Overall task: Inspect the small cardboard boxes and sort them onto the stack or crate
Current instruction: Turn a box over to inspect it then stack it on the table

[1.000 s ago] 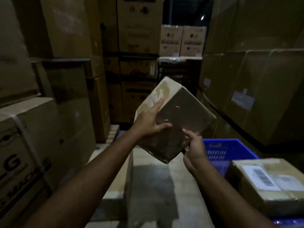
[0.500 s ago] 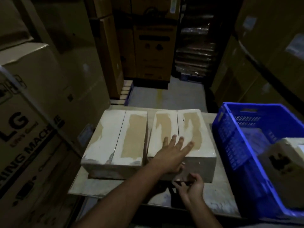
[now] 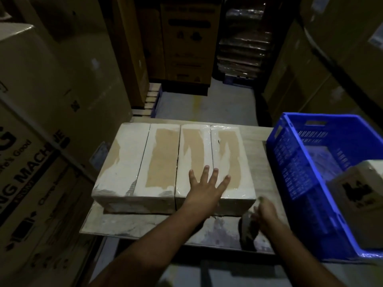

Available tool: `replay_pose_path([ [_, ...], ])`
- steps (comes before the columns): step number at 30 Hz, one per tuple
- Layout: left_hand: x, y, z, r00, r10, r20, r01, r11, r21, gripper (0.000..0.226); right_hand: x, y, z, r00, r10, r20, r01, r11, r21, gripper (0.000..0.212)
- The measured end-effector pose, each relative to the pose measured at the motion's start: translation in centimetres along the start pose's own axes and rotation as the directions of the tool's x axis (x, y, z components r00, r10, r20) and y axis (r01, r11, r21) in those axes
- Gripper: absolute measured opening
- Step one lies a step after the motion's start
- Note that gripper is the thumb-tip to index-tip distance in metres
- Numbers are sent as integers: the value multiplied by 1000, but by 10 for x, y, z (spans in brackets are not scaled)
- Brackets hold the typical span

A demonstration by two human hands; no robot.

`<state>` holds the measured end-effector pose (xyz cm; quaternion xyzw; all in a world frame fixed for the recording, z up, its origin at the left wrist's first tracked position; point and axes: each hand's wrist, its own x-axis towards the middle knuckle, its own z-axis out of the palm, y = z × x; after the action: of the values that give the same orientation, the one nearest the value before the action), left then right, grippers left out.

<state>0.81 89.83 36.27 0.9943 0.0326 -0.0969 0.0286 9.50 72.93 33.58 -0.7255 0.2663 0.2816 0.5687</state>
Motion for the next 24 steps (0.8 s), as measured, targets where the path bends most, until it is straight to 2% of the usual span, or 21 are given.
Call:
replay_pose_path([
  [2, -1, -18, -7, 999, 6, -36, -10, 993, -115, 81, 2, -35, -5, 988, -142, 65, 144, 989, -19, 37],
  [4, -7, -55, -15, 965, -157, -209, 110, 969, -221, 69, 3, -57, -1, 941, -258, 217, 303, 930, -207, 51],
  [5, -11, -81, -18, 895, -307, -323, 237, 942, -238, 64, 0, -64, 3, 916, -291, 278, 367, 888, -279, 55],
  [6, -18, -109, -22, 780, -482, -398, 402, 874, -271, 60, -2, -66, 8, 896, -304, 324, 404, 862, -307, 57],
  [7, -25, -143, -21, 633, -669, -388, 566, 743, -358, 60, -3, -68, 12, 882, -309, 356, 421, 856, -301, 59],
  [8, -33, -175, -22, 478, -825, -302, 683, 565, -463, 63, 0, -67, 17, 868, -316, 382, 431, 863, -265, 60],
  [9, -43, -204, -20, 364, -918, -158, 735, 387, -557, 67, 2, -64, 20, 855, -329, 401, 444, 865, -235, 61],
  [10, -53, -226, -19, 321, -947, -25, 721, 261, -642, 69, 7, -61, 22, 842, -352, 409, 465, 859, -217, 61],
  [11, -61, -239, -16, 348, -935, 65, 663, 197, -722, 67, 12, -57, 22, 835, -372, 407, 484, 847, -219, 61],
  [12, -69, -245, -16, 406, -909, 95, 604, 189, -774, 60, 17, -55, 24, 834, -378, 401, 489, 844, -220, 60],
  [14, -77, -246, -16, 480, -873, 90, 572, 233, -786, 49, 18, -51, 24, 842, -362, 399, 464, 864, -196, 59],
  [19, -77, -245, -24, 536, -842, 53, 592, 330, -735, 53, 3, -32, 18, 863, -355, 360, 439, 878, -189, 61],
  [24, -75, -250, -17, 542, -837, 74, 608, 330, -722, 54, 5, -22, 15, 868, -346, 357, 416, 898, -141, 58],
])
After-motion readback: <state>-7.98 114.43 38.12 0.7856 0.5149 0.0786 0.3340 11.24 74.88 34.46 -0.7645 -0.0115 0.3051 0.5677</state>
